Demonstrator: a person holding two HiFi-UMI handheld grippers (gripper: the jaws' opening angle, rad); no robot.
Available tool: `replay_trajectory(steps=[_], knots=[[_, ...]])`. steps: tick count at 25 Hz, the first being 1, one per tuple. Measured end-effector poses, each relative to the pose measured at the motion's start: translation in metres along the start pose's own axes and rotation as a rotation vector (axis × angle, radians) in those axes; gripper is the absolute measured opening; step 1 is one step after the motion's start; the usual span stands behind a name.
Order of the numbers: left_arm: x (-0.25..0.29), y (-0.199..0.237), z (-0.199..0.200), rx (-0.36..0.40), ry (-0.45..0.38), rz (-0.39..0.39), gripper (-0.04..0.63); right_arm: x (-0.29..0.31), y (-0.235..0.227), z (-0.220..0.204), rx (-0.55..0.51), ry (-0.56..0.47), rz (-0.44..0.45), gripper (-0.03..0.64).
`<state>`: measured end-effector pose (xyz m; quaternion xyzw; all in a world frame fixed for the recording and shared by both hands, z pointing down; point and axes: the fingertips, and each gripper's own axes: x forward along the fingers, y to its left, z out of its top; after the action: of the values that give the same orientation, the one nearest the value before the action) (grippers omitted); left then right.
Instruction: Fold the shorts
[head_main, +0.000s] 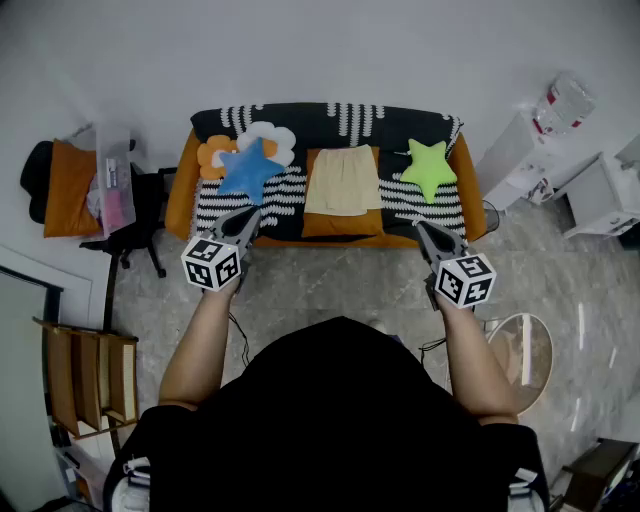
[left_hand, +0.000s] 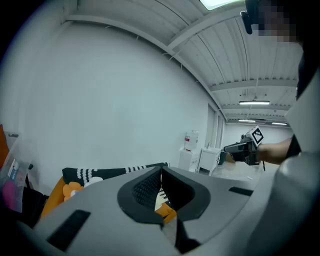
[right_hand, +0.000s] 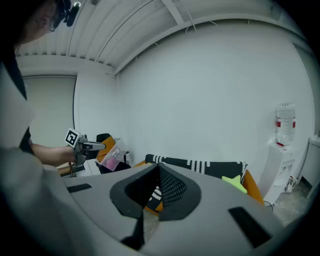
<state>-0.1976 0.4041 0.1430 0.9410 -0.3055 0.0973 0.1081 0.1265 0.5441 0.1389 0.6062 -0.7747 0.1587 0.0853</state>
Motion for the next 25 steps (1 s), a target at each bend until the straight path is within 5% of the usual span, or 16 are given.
replay_trajectory(steps=[20,25], knots=[[0.006,0.012,0.010,0.015,-0.017,-0.023,0.025,0.015,-0.001,0.011,-0.013,-0.031,-0.062,0.011],[0.014,0.014,0.009,0.026,0.011,-0.009,0.028,0.018,-0.002,0.016,-0.021,-0.051,-0.027,0.111]])
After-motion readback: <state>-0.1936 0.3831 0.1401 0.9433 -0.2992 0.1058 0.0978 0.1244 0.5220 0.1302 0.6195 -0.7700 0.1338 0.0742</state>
